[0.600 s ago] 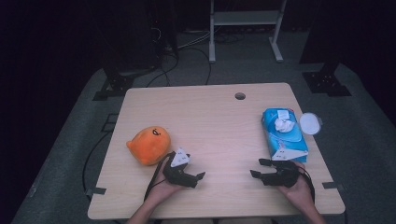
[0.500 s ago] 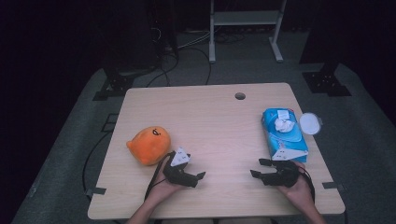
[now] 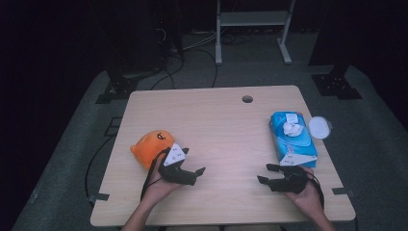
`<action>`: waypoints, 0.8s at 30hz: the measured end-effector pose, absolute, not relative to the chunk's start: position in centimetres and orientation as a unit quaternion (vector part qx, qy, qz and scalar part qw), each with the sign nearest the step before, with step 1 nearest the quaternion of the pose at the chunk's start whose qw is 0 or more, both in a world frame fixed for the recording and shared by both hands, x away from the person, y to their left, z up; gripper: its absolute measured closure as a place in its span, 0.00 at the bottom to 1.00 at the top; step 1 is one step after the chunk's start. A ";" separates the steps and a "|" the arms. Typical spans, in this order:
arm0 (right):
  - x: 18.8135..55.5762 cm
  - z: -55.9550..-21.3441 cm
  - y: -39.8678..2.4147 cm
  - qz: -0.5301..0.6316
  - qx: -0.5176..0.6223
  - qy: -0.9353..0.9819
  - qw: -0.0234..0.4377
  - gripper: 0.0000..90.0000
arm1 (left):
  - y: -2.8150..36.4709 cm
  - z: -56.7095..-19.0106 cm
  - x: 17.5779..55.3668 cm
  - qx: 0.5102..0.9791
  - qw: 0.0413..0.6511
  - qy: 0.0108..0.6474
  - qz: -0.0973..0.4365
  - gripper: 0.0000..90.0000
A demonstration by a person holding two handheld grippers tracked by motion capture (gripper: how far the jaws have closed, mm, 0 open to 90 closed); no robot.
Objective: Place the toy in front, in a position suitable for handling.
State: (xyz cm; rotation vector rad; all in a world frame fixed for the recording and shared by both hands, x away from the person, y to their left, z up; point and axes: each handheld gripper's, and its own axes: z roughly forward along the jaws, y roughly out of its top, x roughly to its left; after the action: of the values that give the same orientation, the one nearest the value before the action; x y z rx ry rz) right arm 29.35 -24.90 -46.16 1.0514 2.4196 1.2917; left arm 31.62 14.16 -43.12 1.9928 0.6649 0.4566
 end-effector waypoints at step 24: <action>29.4 -46.4 -24.7 0.432 0.357 0.822 0.101 0.39 | 23.5 -37.8 32.3 0.754 0.488 0.331 0.291 0.09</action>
State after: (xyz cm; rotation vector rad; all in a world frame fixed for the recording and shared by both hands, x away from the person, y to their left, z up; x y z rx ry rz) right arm 29.39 -24.70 -46.38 1.0554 2.4277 1.2776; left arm 32.33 23.45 -37.85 1.8329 0.8040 0.7082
